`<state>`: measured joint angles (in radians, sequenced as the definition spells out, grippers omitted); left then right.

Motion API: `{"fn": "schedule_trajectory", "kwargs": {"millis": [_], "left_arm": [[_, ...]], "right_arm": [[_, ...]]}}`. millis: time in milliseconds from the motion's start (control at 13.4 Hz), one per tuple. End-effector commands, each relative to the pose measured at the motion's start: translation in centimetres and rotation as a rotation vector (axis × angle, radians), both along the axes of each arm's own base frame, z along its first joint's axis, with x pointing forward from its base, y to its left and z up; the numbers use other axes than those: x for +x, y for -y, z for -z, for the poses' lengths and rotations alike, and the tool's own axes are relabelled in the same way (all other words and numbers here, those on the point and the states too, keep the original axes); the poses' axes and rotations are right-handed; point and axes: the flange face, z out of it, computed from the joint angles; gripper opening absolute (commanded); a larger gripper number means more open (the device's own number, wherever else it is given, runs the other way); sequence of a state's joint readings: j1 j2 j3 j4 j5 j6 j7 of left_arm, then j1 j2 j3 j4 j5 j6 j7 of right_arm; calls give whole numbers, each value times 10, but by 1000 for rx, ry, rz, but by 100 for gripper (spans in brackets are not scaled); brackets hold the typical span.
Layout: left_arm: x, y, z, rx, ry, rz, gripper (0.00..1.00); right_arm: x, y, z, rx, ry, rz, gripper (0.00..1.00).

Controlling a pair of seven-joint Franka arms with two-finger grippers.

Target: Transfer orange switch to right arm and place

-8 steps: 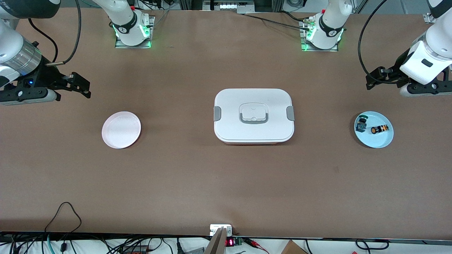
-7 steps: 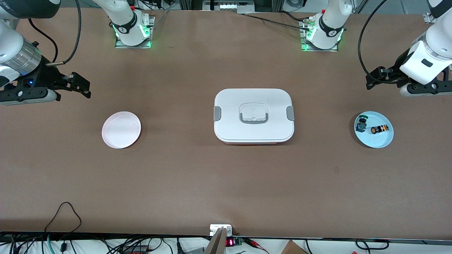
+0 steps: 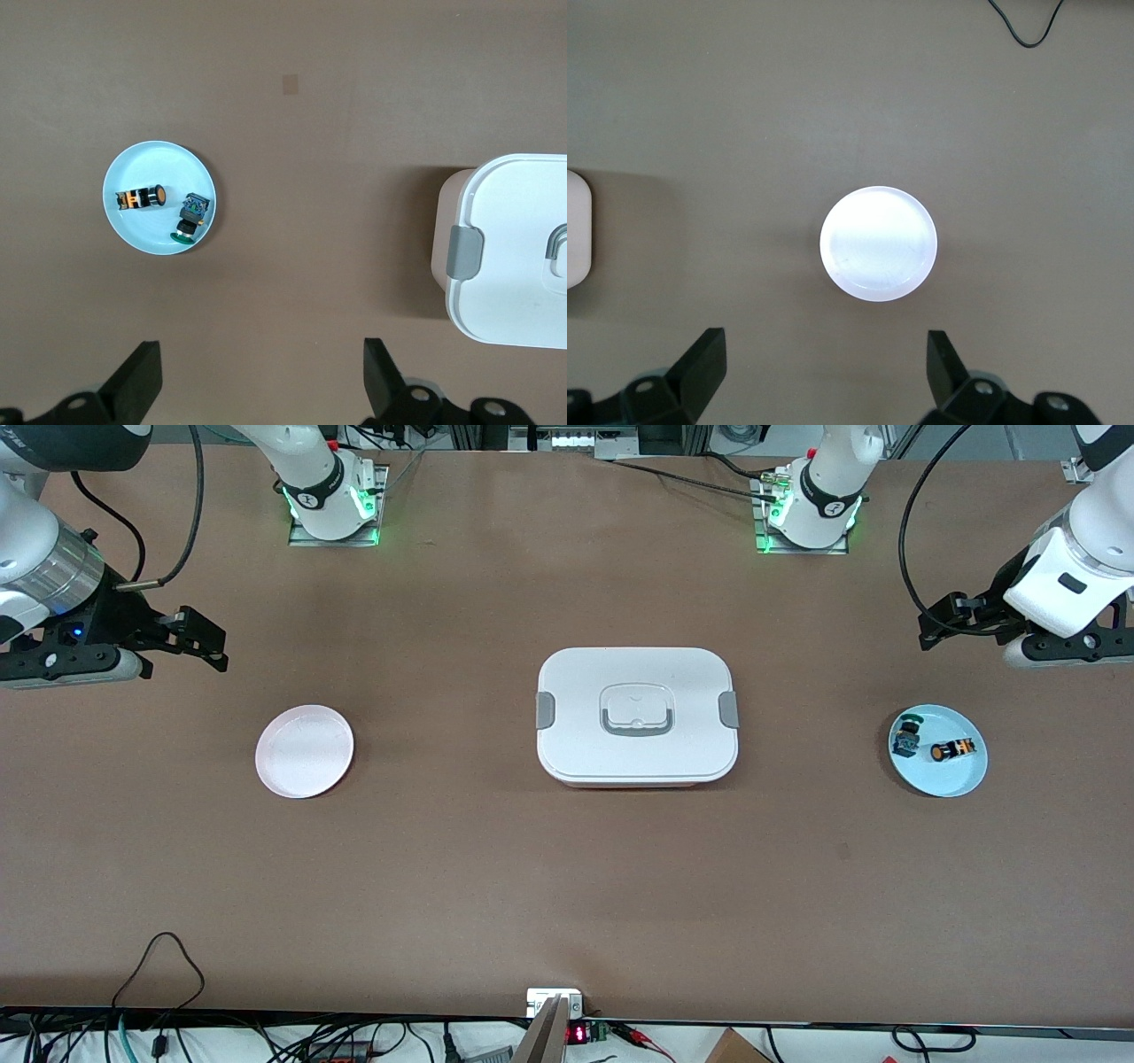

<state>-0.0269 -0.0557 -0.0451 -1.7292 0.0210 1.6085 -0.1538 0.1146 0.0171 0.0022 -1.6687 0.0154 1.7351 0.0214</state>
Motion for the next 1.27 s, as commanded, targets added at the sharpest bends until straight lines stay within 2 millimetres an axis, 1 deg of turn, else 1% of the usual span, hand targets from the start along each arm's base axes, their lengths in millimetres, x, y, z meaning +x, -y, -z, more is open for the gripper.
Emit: {"fn": "schedule_trajectory", "kwargs": {"millis": [0,75,225,524,599,674,749,824,899,974,1123,1198], "left_arm": [[5,-7,2,-23,-33,-22,100],[6,-8,-1,-22,-33,-25,100],[7,-8,0,-18,-43,-25,100],[9,-8,8,-12,-69,-28,100],[10,-10,11,-12,-78,-28,100],[14,-15,22,-11,-106,-37,100],[18,-16,30,-26,-125,-43,100],[19,-18,32,-27,-128,-45,100],[18,-24,37,-26,-151,-56,100],[17,-35,39,-29,-168,-77,100],[22,-41,51,-37,-189,-84,100],[24,-50,57,-37,-200,-101,100]], "right_arm": [[1,-1,-5,1,-5,-3,100],[0,-1,-5,1,-6,-3,100],[1,-1,-5,1,-5,-3,100],[1,-1,-5,1,-5,-3,100],[1,-1,-5,1,-5,-3,100],[1,-1,-5,1,-5,-3,100],[1,-1,-5,1,-5,-3,100],[1,-1,-5,1,-5,-3,100],[1,-1,-4,1,-6,-3,100],[1,-1,-5,1,-5,-3,100],[1,-1,-5,1,-5,-3,100],[1,-1,-5,1,-5,-1,100]]}}
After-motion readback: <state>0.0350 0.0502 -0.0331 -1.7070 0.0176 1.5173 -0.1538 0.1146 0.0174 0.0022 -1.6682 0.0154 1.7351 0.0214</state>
